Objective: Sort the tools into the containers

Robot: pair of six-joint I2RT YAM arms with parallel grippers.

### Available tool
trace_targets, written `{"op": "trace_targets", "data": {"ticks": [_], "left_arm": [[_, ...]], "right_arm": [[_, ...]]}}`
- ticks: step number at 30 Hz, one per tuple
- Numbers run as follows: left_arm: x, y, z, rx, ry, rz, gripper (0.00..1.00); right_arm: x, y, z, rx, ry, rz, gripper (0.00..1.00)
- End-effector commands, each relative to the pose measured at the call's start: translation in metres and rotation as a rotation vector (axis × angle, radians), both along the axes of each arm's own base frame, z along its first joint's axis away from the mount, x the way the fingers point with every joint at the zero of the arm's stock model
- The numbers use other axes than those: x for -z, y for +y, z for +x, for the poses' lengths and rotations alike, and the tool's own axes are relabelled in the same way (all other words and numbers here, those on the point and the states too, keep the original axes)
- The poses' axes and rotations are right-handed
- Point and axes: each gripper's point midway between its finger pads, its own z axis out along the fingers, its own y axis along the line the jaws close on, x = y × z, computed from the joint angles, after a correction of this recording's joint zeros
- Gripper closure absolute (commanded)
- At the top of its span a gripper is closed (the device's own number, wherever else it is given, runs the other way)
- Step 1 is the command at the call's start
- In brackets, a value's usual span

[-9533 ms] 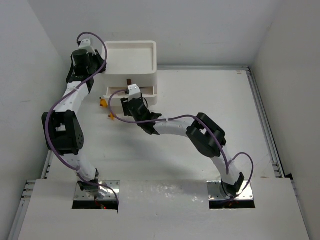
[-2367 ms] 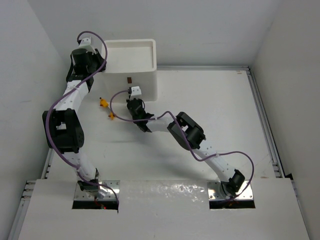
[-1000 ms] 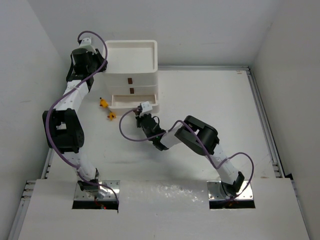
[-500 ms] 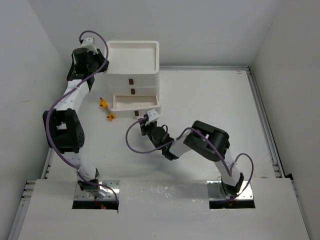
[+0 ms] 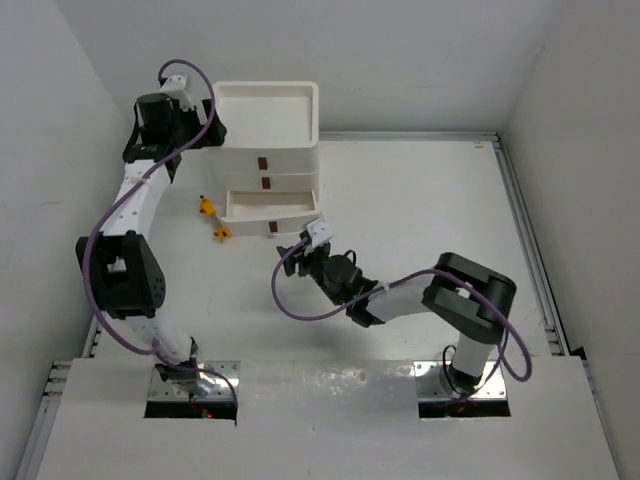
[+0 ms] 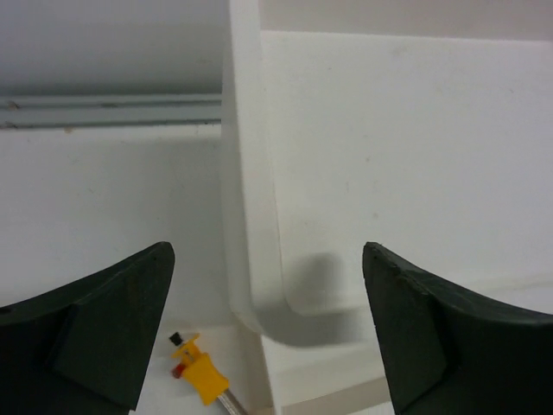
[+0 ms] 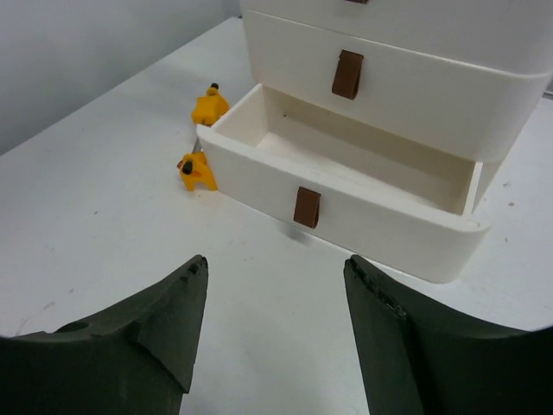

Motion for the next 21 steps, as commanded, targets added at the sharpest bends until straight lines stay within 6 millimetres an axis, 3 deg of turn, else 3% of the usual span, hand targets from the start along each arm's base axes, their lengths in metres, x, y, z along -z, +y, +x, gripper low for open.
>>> {"op": "trace_targets", "data": {"ticks": [1,2,3,4,5,6,7,8,11,12,13,15,16,18,20,21], "left_arm": [[-0.072,0.014,-0.032,0.098,-0.205,0.208,0.15],[-0.094,0.01,-0.046,0.162,-0.289,0.273,0.19],[-0.071,0.012,-0.055,0.265,-0.295,0.455,0.22],[-0.062,0.011,-0.064,0.344,-0.31,0.574,0.22],[-0.052,0.002,-0.084,0.463,-0.317,0.663,0.22],[-0.013,0.006,-0.095,0.594,-0.295,0.856,0.21],[-0.001,0.008,-0.103,0.626,-0.289,0.917,0.2],[0.027,0.01,-0.11,0.654,-0.236,0.922,0.17],[0.06,0.011,-0.114,0.603,-0.078,0.723,0.19],[0.075,0.011,-0.112,0.617,-0.039,0.703,0.25],[0.072,0.007,-0.112,0.585,-0.023,0.608,0.28],[0.073,-0.001,-0.115,0.629,-0.084,0.617,0.29],[0.088,-0.004,-0.121,0.685,-0.103,0.667,0.29],[0.099,-0.011,-0.13,0.78,-0.134,0.714,0.24],[0.106,-0.012,-0.128,0.8,-0.105,0.692,0.18],[0.104,-0.009,-0.113,0.705,-0.028,0.555,0.22]], "right_arm": [[-0.017,-0.007,-0.006,-0.084,0.036,-0.051,0.36],[-0.003,-0.003,-0.017,-0.174,0.093,-0.114,0.35],[0.0,-0.004,-0.02,-0.207,0.118,-0.136,0.35],[-0.006,-0.011,-0.017,-0.213,0.125,-0.137,0.35],[0.005,-0.019,-0.02,-0.221,0.16,-0.168,0.35],[0.007,-0.025,-0.02,-0.238,0.17,-0.166,0.35],[0.004,-0.029,-0.022,-0.239,0.175,-0.147,0.34],[0.01,-0.038,-0.022,-0.228,0.188,-0.148,0.34],[0.01,-0.053,-0.024,-0.183,0.19,-0.129,0.34],[0.014,-0.059,-0.024,-0.165,0.192,-0.137,0.33],[0.011,-0.06,-0.024,-0.162,0.184,-0.131,0.33],[0.013,-0.064,-0.025,-0.158,0.176,-0.144,0.33],[0.013,-0.064,-0.027,-0.165,0.176,-0.145,0.33],[0.015,-0.065,-0.03,-0.174,0.182,-0.147,0.32],[0.017,-0.067,-0.031,-0.166,0.192,-0.139,0.32],[0.019,-0.071,-0.03,-0.147,0.199,-0.135,0.33]]}}
